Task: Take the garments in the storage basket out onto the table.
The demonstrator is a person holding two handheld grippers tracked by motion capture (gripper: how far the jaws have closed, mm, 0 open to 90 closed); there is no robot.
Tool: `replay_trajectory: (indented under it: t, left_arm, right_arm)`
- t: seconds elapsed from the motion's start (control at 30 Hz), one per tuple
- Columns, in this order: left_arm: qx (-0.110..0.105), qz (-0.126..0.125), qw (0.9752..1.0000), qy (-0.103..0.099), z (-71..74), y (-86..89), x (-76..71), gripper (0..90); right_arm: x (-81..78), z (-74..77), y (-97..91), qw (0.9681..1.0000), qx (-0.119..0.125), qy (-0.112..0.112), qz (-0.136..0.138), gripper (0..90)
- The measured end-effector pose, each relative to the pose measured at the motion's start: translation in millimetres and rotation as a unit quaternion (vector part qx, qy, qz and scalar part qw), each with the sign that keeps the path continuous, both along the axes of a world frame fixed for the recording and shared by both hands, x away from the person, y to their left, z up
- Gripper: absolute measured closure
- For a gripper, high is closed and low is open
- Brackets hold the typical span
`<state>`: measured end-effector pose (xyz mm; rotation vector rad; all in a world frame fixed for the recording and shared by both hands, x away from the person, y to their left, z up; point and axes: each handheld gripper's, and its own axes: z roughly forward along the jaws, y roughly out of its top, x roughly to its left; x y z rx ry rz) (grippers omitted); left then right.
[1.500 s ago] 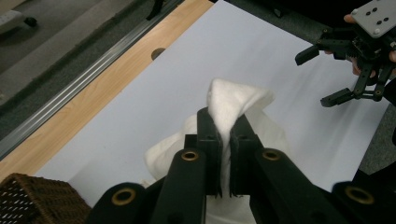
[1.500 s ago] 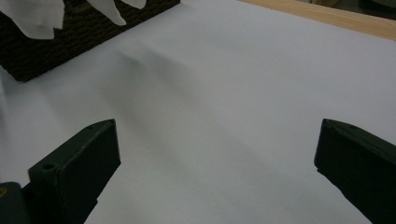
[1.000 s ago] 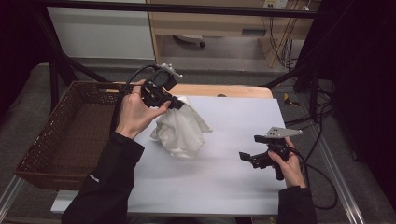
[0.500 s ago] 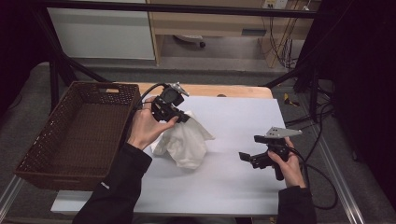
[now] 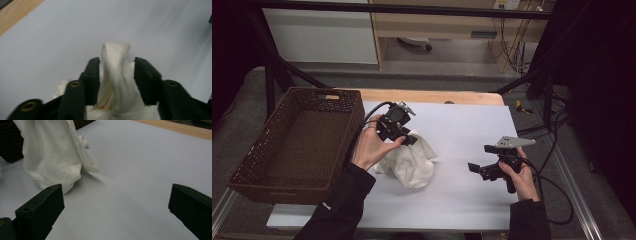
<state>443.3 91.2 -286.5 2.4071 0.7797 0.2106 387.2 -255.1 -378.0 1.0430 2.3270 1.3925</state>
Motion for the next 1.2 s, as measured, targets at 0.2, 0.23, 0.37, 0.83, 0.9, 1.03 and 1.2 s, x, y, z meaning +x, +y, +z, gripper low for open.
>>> replay_trajectory:
  t: [0.2,0.23,0.37,0.83,0.9,1.03,1.2]
  left_arm:
    - [-0.024,0.016,0.9994,-0.021,5.6,14.8,-7.7,30.6]
    - [-0.026,0.017,0.9992,-0.025,7.0,17.1,-9.5,28.2]
    - [-0.034,0.023,0.9981,-0.045,12.5,28.1,-16.4,19.9]
    - [-0.061,0.059,0.9929,-0.083,11.4,85.6,-39.7,10.9]
    - [-0.064,0.065,0.992,-0.087,9.5,94.6,-43.4,10.3]
    - [-0.07,0.074,0.9911,-0.086,2.7,111.6,-51.2,8.4]
    - [-0.075,0.094,0.989,-0.085,-12.3,134.9,-58.1,6.7]
  right_arm:
    - [0.2,-0.3,0.3,1.0,-0.001,0.0,0.0,0.8]
    - [0.2,-0.4,0.5,1.0,-0.001,0.0,0.0,0.8]
    - [0.0,-0.2,0.7,1.0,0.0,0.0,0.0,0.8]
    - [-0.3,-0.2,0.7,1.0,-0.001,0.0,0.0,0.8]
    - [0.0,-0.6,1.1,1.0,-0.001,0.0,-0.001,0.8]
    - [0.0,-0.6,1.0,1.0,-0.001,0.0,-0.001,0.8]
    - [0.1,-1.1,1.5,1.0,-0.004,0.0,0.0,0.8]
